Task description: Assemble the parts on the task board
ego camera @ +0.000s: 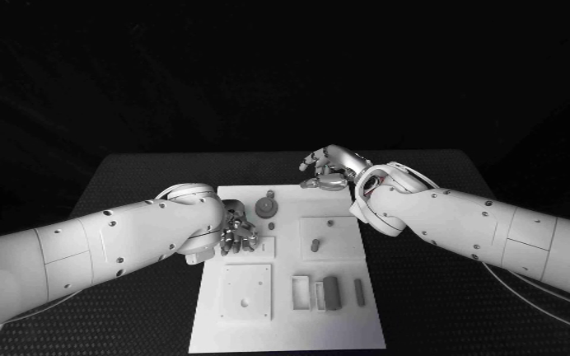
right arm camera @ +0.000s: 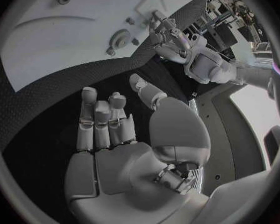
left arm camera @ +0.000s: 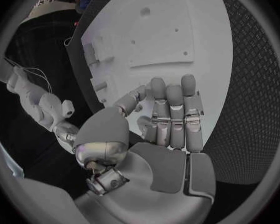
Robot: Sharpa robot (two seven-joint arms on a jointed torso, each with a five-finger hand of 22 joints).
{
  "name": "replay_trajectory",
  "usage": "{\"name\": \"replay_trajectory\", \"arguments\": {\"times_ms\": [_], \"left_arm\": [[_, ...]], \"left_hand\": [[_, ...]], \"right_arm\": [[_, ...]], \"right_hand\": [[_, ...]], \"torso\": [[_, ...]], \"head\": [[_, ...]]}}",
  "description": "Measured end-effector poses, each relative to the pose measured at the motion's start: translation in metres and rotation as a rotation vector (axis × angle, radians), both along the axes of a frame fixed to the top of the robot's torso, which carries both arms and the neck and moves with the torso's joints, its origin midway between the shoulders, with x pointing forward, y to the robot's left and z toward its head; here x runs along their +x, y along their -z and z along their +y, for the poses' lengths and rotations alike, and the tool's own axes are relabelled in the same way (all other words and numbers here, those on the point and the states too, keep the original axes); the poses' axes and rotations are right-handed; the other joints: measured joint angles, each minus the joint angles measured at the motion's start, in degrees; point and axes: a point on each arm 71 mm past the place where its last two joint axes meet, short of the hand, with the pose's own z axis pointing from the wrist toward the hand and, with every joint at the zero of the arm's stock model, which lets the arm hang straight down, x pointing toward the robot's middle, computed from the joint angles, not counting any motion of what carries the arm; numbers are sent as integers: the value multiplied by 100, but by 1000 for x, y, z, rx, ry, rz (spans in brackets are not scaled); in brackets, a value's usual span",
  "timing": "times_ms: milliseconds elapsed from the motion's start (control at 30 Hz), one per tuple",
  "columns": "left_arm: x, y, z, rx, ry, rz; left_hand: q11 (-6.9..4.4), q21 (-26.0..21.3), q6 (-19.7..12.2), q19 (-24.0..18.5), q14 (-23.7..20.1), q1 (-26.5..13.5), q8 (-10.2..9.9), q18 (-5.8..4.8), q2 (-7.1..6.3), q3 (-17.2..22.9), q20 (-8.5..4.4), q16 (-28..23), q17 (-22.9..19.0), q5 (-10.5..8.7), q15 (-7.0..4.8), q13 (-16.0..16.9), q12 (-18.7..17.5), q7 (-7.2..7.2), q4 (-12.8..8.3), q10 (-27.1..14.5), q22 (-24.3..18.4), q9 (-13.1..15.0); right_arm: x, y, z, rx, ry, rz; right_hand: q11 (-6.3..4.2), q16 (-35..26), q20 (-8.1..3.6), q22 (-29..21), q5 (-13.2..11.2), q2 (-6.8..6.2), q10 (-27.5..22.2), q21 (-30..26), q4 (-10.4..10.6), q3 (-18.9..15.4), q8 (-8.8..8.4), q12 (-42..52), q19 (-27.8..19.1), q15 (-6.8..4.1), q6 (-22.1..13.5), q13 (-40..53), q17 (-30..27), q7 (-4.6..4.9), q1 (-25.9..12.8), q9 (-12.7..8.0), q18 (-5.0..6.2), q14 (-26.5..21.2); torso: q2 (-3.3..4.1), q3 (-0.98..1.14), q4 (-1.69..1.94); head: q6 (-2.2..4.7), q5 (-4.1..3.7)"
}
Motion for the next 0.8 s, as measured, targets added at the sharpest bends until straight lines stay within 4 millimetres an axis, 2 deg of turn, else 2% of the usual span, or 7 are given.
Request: {"name": "replay_trajectory", "arguments": {"times_ms": [800], "left_arm": [[-1,1,1,-20,-18,-24]], "left_hand": [[0,0,6,-1,-2,0,-12,0,0,9,3,40,-47,5,-2,-16,23,6,24,0,3,3]], "right_arm": [[0,1,0,1,-2,9]], "right_hand": [[0,0,0,-1,0,-1,0,0,-16,-16,0,0,0,8,6,-5,1,18,1,0,-34,-7]], "torso": [[2,-1,-1]], "head": [[-13,1]]}}
